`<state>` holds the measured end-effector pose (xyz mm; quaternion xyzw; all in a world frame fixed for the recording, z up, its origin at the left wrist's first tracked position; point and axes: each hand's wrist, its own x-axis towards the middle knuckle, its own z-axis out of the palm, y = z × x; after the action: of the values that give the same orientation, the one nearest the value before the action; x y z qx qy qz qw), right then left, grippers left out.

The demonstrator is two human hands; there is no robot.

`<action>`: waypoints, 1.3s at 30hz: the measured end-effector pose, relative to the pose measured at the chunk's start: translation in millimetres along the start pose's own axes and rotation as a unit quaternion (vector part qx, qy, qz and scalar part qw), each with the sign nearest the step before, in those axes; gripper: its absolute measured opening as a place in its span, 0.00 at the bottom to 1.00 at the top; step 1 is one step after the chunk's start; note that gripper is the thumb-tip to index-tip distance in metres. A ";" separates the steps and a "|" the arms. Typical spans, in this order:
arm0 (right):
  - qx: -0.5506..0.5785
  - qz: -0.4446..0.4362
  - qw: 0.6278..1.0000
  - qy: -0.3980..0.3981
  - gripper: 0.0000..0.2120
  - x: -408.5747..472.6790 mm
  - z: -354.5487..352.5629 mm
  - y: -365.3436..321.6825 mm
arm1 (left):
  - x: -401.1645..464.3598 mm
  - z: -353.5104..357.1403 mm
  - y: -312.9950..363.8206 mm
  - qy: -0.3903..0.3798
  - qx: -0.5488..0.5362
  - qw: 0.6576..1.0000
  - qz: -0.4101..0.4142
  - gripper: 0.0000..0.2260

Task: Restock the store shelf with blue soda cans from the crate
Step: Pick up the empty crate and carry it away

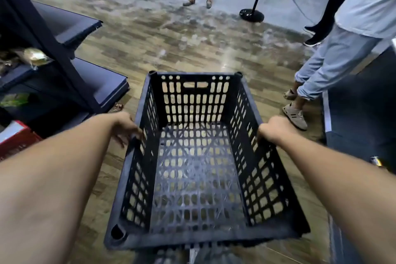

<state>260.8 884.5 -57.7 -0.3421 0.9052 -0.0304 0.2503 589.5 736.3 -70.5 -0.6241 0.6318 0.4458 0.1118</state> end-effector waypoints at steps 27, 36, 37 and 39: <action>-0.107 -0.039 0.992 -0.062 0.16 695.1 -173.1 -312.6 | 590.4 -302.7 407.9 0.014 0.020 1.000 0.006 0.04; -0.096 -0.010 0.981 -0.168 0.23 949.7 -74.3 -374.8 | 855.0 -282.2 440.2 0.005 -0.036 0.995 -0.097 0.09; -0.097 -0.008 0.978 -0.183 0.22 972.5 -53.8 -378.0 | 884.9 -273.6 434.5 0.013 -0.044 0.993 -0.111 0.10; -0.109 -0.008 0.975 -0.192 0.19 1012.9 -7.3 -378.9 | 942.2 -253.0 419.0 0.035 -0.057 0.988 -0.139 0.09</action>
<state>-162.6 -48.7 -403.4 -0.3737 0.8356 0.1324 0.3801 137.6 -164.8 -404.2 -0.7263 0.5164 0.4389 0.1148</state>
